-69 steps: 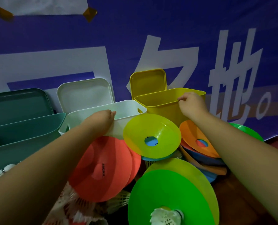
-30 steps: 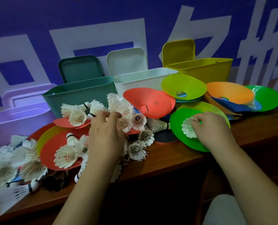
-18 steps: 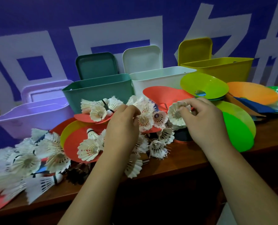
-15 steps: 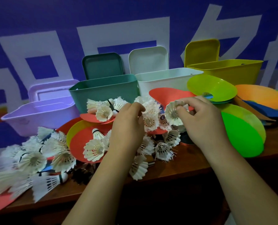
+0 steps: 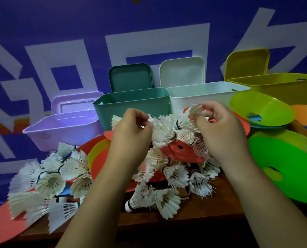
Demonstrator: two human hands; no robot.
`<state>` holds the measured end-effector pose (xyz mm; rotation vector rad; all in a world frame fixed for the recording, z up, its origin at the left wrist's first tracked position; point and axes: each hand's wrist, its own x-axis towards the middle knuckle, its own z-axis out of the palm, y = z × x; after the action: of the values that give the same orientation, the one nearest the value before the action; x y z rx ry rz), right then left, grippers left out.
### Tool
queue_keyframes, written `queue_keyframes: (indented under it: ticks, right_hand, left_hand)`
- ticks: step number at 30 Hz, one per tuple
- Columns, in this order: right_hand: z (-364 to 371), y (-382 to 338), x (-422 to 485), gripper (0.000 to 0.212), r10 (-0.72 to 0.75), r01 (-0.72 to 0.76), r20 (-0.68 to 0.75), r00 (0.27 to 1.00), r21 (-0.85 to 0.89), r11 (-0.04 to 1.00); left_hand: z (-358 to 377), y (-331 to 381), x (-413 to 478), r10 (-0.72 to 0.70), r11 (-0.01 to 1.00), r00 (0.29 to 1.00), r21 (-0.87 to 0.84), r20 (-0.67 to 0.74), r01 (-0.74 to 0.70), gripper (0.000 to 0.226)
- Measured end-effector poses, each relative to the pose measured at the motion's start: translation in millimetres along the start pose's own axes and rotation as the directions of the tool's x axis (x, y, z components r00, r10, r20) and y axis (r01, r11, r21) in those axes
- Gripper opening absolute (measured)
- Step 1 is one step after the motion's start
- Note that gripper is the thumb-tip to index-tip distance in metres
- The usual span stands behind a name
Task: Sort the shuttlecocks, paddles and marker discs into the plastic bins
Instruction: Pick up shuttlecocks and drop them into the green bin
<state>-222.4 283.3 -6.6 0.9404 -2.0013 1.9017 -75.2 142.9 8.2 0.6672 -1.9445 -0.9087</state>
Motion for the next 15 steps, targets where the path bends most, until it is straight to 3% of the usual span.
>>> queue_keyframes:
  ticks: [4,9,15]
  right_hand:
    - [21,-21,12,0.037,-0.044,0.042,0.039,0.998,0.049,0.998]
    - [57,-62,38,0.019,-0.068,0.068,-0.002,0.998,0.097,0.993]
    - [101,-91,84,0.029,-0.03,0.02,0.104,0.994,0.094,0.995]
  left_hand:
    - [-32,1,25,0.019,1.0,0.998,-0.007,-0.054,-0.019,0.025]
    - [-58,-1,79,0.005,1.0,0.986,-0.011,-0.168,-0.007,0.035]
    - [-71,11,138,0.004,0.996,0.969,0.082,-0.248,0.017,0.043]
